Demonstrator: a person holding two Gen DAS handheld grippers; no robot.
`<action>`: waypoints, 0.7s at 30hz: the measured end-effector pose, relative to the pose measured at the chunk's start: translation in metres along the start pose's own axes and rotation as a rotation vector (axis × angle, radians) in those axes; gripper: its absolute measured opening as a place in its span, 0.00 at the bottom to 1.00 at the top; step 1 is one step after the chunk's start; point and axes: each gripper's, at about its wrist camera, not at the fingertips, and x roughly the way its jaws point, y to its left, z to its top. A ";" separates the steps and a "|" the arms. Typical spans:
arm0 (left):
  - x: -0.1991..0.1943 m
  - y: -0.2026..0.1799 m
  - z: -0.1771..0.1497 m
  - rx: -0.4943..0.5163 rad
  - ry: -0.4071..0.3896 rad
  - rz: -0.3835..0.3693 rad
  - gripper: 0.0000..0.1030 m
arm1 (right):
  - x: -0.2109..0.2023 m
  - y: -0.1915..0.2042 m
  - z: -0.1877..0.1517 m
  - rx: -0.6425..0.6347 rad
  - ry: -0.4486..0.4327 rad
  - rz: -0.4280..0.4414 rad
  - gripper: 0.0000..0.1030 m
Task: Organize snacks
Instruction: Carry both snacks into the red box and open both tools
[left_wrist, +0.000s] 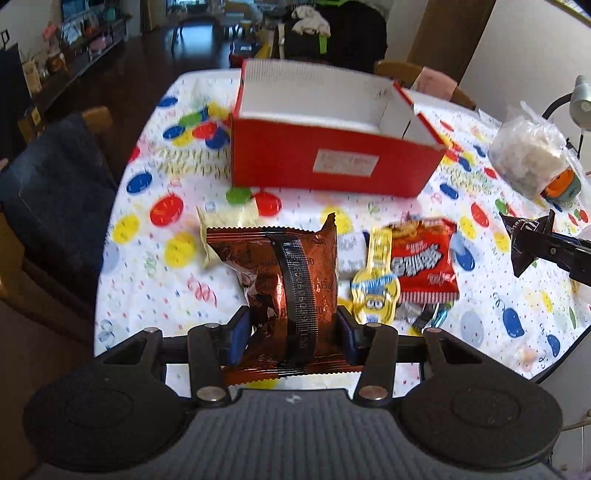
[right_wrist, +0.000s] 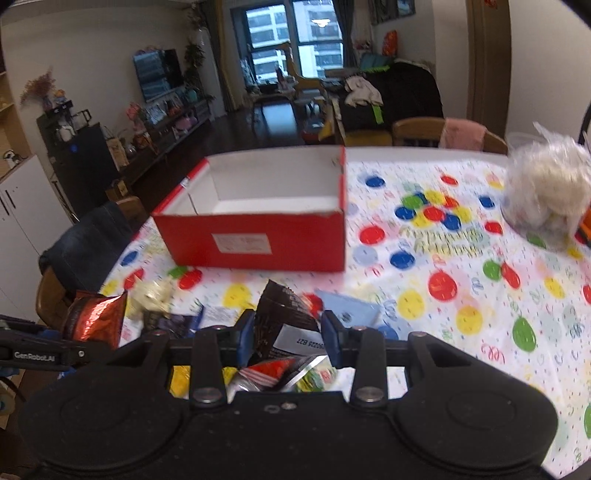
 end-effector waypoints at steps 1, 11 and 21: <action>-0.002 0.001 0.003 0.000 -0.005 0.000 0.46 | -0.002 0.003 0.004 -0.004 -0.007 0.006 0.36; -0.020 -0.003 0.059 0.026 -0.086 0.007 0.46 | 0.004 0.017 0.060 -0.062 -0.063 0.033 0.36; 0.010 -0.015 0.132 0.029 -0.093 0.046 0.46 | 0.056 0.007 0.119 -0.098 -0.044 0.053 0.36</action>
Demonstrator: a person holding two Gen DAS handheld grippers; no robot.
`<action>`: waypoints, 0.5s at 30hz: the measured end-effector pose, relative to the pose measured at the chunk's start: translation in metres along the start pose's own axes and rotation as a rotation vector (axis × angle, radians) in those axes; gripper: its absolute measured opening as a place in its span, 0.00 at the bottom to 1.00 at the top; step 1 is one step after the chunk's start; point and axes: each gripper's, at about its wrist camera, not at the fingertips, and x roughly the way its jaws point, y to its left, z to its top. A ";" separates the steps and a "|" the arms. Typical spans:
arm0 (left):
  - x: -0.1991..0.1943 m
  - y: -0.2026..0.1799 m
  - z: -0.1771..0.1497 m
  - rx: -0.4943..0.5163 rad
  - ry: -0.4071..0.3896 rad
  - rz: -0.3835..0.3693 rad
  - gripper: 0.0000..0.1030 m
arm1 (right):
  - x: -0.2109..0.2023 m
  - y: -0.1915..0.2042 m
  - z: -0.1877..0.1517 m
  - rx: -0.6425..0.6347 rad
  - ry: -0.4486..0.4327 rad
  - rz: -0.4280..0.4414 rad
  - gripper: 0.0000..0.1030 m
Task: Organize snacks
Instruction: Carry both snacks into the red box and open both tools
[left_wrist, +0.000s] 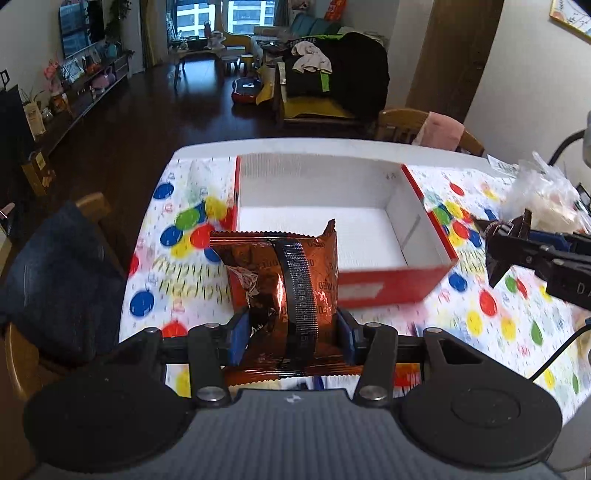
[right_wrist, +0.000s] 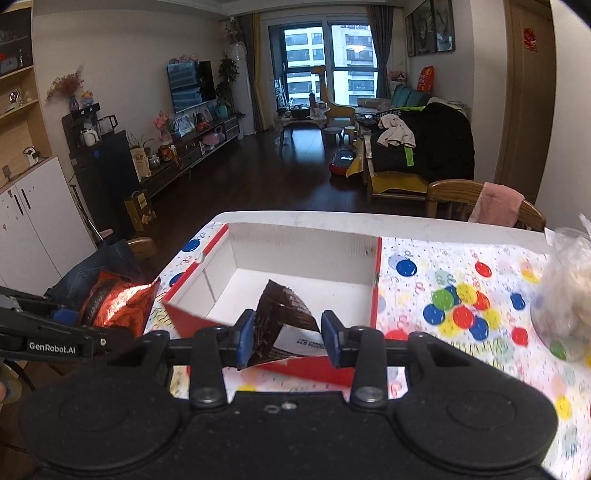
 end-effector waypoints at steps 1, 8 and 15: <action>0.005 -0.001 0.008 -0.003 0.001 0.005 0.46 | 0.005 -0.003 0.004 0.007 0.006 0.006 0.36; 0.046 -0.009 0.050 0.011 0.029 0.047 0.46 | 0.056 -0.019 0.033 0.022 0.069 0.015 0.36; 0.091 -0.018 0.081 0.038 0.076 0.106 0.46 | 0.107 -0.022 0.044 -0.024 0.138 0.011 0.36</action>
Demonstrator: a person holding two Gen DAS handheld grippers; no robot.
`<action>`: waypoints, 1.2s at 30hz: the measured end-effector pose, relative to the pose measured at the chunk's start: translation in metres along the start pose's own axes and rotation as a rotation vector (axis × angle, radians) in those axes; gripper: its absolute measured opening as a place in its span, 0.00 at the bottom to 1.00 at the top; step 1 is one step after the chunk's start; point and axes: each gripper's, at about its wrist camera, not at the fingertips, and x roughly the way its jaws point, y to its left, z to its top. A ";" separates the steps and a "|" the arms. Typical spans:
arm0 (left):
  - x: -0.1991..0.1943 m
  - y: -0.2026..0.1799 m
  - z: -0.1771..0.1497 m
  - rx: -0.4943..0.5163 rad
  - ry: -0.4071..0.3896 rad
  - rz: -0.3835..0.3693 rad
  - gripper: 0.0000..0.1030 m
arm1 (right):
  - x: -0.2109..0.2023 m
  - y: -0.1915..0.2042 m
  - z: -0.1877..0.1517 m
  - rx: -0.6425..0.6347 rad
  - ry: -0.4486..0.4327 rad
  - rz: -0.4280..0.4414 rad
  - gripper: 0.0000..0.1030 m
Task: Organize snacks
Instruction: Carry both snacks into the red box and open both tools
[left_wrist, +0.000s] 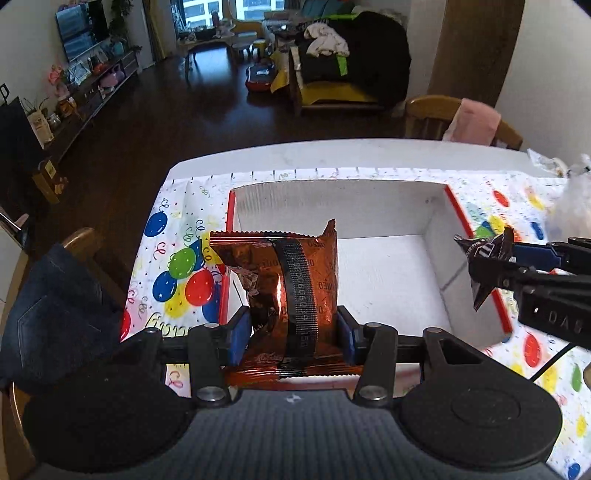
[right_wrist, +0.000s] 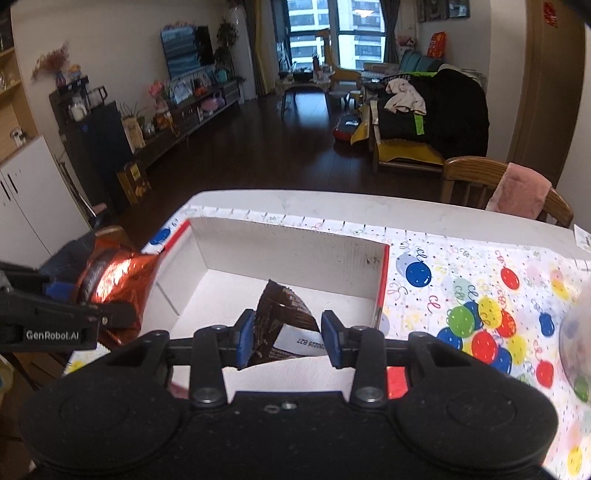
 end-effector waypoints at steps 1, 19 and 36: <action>0.006 -0.001 0.003 -0.001 0.009 0.010 0.46 | 0.007 0.000 0.002 -0.008 0.012 0.002 0.36; 0.108 -0.016 0.021 0.024 0.243 0.066 0.46 | 0.102 0.027 -0.012 -0.238 0.254 0.072 0.37; 0.138 -0.026 0.015 0.049 0.321 0.087 0.47 | 0.120 0.019 -0.014 -0.279 0.330 0.108 0.40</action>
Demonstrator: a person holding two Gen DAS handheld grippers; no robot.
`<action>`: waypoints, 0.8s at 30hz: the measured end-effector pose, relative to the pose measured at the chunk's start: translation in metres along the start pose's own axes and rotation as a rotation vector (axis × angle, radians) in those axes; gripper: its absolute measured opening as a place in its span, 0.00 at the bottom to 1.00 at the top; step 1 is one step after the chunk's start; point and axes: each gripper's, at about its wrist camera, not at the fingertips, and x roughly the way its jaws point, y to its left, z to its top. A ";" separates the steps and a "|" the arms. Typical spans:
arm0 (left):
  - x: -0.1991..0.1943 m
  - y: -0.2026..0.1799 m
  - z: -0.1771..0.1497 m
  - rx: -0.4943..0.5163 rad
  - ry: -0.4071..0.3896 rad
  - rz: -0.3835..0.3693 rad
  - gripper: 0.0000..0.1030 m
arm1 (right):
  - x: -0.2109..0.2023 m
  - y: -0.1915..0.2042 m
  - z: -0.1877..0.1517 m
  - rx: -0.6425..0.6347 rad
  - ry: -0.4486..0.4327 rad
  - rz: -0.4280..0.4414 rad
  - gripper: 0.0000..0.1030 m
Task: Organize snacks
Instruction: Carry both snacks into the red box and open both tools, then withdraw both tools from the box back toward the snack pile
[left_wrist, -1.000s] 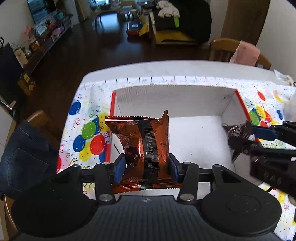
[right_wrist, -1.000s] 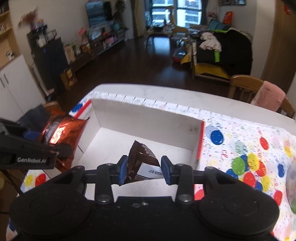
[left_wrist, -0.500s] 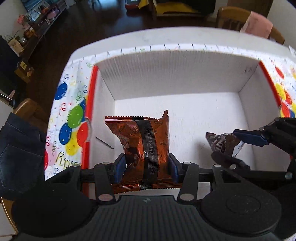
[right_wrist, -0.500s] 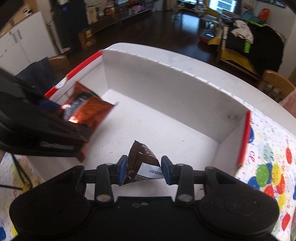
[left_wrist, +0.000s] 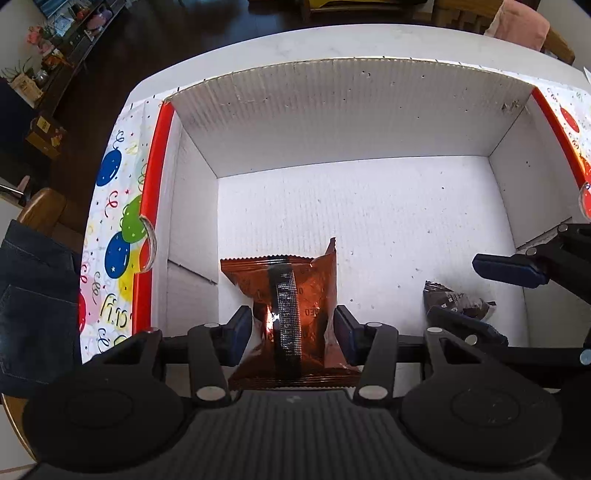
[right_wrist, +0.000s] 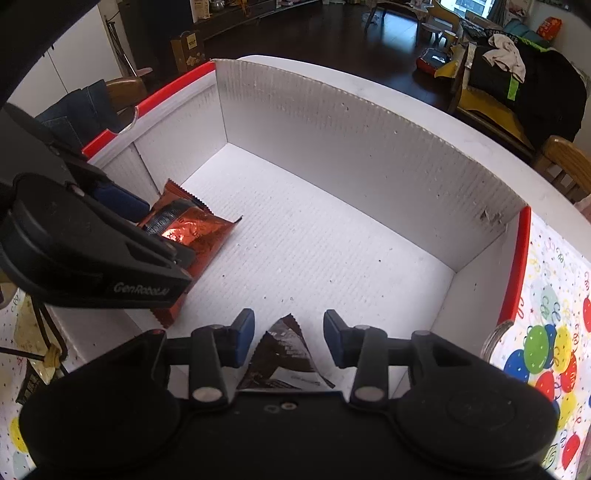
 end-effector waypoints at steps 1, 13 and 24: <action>-0.002 0.001 0.000 -0.005 -0.006 0.000 0.47 | -0.002 -0.001 0.000 0.003 -0.005 0.005 0.41; -0.043 0.009 -0.013 -0.050 -0.103 -0.058 0.53 | -0.039 -0.012 -0.006 0.087 -0.080 0.035 0.47; -0.096 0.018 -0.043 -0.017 -0.241 -0.122 0.56 | -0.093 0.004 -0.025 0.179 -0.176 -0.013 0.56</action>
